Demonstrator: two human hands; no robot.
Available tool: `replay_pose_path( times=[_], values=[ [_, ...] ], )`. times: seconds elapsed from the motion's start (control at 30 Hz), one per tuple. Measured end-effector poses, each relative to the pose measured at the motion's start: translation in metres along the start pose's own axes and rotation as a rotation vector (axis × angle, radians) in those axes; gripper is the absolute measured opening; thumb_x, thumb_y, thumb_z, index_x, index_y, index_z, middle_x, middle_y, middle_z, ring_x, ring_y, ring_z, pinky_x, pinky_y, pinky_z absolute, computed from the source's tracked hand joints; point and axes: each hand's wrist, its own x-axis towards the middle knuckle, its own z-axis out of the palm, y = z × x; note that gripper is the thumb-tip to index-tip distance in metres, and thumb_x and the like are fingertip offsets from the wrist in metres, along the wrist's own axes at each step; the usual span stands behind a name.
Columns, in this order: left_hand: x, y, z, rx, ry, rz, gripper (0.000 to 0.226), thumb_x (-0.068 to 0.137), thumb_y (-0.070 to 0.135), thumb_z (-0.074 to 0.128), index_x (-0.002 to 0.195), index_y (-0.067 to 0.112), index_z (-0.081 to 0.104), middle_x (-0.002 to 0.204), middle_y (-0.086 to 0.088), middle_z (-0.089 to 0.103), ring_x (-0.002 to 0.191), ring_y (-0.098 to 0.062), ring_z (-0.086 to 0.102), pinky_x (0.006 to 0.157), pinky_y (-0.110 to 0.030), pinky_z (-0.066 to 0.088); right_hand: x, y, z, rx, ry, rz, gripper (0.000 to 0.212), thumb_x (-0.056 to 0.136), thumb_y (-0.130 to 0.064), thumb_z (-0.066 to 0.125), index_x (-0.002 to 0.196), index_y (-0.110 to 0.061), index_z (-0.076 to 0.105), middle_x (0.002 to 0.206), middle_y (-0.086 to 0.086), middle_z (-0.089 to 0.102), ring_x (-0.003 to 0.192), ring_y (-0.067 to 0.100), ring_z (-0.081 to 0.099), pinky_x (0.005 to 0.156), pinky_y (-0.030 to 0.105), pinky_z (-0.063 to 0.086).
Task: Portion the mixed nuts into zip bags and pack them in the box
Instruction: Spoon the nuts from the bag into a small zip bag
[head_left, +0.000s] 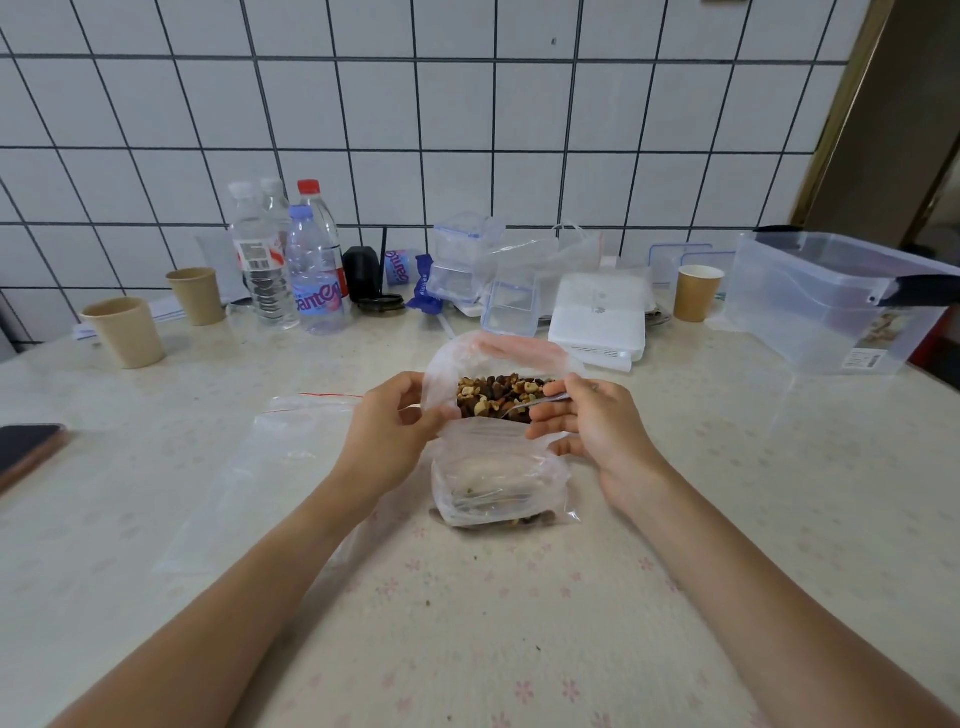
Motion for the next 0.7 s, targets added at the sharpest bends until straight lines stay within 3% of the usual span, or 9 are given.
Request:
replay_pose_path(
  times=[0.17,0.33,0.4,0.53,0.6,0.7],
  values=[
    [0.0,0.001,-0.001,-0.104,0.011,-0.014,0.018,0.1,0.023,0.068,0.116,0.016,0.069,0.098,0.003,0.079,0.092,-0.013,0.076,0.077,-0.029,0.064,0.001,-0.001,-0.001,0.068,0.015,0.006,0.034,0.111,-0.02,0.038,0.098,-0.004,0.065,0.076,0.016,0.073,0.059,0.026,0.072,0.041,0.028,0.047],
    [0.002,0.004,-0.009,0.037,0.037,-0.029,0.034,0.1,0.042,0.064,0.124,0.019,0.068,0.109,0.005,0.075,0.098,-0.015,0.072,0.081,-0.036,0.064,0.0,-0.005,-0.002,0.084,0.033,-0.047,0.033,0.11,-0.02,0.04,0.099,-0.003,0.065,0.076,0.015,0.073,0.06,0.024,0.072,0.039,0.029,0.047],
    [0.003,0.007,-0.015,0.115,0.068,-0.026,0.036,0.096,0.049,0.066,0.119,0.021,0.069,0.105,0.007,0.074,0.093,-0.013,0.072,0.081,-0.037,0.062,0.0,-0.007,-0.003,0.093,0.038,-0.076,0.033,0.11,-0.02,0.04,0.099,-0.003,0.065,0.074,0.013,0.073,0.06,0.024,0.072,0.039,0.029,0.048],
    [0.0,0.015,-0.024,0.274,0.141,0.037,0.028,0.091,0.05,0.072,0.094,0.023,0.066,0.085,0.006,0.072,0.078,-0.013,0.07,0.064,-0.026,0.05,0.0,-0.014,-0.008,0.111,0.034,-0.129,0.035,0.111,-0.023,0.04,0.097,-0.003,0.065,0.069,0.011,0.073,0.06,0.025,0.072,0.04,0.03,0.048],
    [-0.003,0.02,-0.028,0.315,0.084,0.074,0.029,0.091,0.05,0.072,0.084,0.023,0.066,0.074,0.007,0.072,0.069,-0.01,0.071,0.063,-0.026,0.05,-0.001,-0.019,-0.013,0.111,0.019,-0.163,0.037,0.111,-0.025,0.04,0.095,-0.003,0.065,0.069,0.012,0.071,0.059,0.027,0.071,0.04,0.03,0.048],
    [-0.01,0.027,-0.031,0.417,-0.134,0.058,0.035,0.091,0.06,0.065,0.079,0.027,0.07,0.067,0.011,0.072,0.061,-0.003,0.069,0.063,-0.027,0.052,-0.001,-0.027,-0.019,0.117,-0.03,-0.195,0.038,0.111,-0.027,0.039,0.093,-0.004,0.064,0.068,0.017,0.068,0.055,0.031,0.068,0.041,0.029,0.046]
  ],
)
